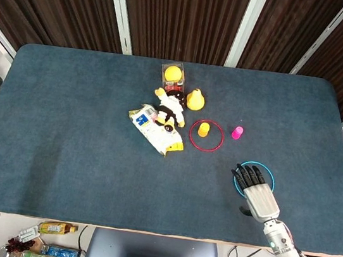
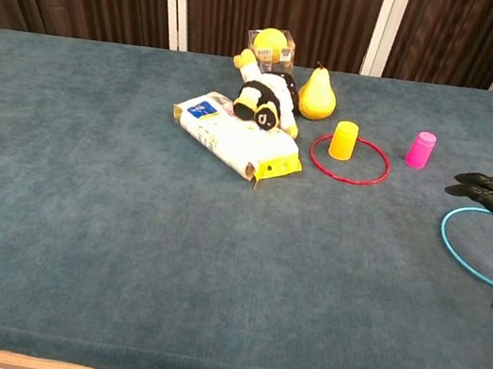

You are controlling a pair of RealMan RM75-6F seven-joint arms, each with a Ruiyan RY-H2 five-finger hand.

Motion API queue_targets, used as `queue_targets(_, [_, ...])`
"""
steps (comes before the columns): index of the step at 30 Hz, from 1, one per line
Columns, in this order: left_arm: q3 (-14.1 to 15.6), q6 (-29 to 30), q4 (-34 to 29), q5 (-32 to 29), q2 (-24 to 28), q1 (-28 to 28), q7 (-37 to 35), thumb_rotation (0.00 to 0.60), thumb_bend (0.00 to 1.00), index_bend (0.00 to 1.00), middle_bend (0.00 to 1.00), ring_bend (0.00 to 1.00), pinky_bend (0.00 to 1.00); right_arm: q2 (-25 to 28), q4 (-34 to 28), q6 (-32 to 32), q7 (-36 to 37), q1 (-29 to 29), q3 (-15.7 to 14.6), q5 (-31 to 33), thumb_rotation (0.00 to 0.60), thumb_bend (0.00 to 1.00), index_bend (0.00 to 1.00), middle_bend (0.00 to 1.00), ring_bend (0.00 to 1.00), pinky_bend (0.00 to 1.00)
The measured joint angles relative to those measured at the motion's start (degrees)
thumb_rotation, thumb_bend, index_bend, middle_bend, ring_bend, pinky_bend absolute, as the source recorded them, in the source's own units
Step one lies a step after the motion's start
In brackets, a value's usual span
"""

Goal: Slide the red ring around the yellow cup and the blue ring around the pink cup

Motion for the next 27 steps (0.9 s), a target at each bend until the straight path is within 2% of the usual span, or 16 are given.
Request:
queue_targets(6, [0.0,-0.4,0.0,0.0,-0.1,-0.2,0.2,0.6,0.43,0.0,0.0,0.0,0.19,2.1,0.9,2.2,5.1,-2.7,-1.2,-1.0,0.6,0.32,0.38,0.0,0.0,0.0])
queue_targets(9, [0.1,-0.7,-0.1,0.0,-0.1,-0.2,0.8,0.6,0.44,0.0,0.0,0.0,0.19,2.4,2.4,2.7,6.3,-3.7,-1.2,-0.9,0.6,0.38,0.46,0.0,0.0,0.0])
queue_targets(15, [0.2,-1.3,-0.5,-0.2,-0.3,-0.4,1.6,0.6,0.44,0.0,0.0,0.0,0.19,1.5,6.1,0.7,8.8,-4.1,-0.7,0.0,0.6,0.42,0.55,0.0,0.0,0.0])
queue_targets(27, [-0.3,-1.7,-0.7,-1.4,-0.4,-0.4,1.8,0.6,0.44,0.0,0.0,0.0,0.19,-0.9,11.9,-2.8,12.2,-4.1,0.4,0.9,0.6,0.46,0.63,0.0,0.0,0.0])
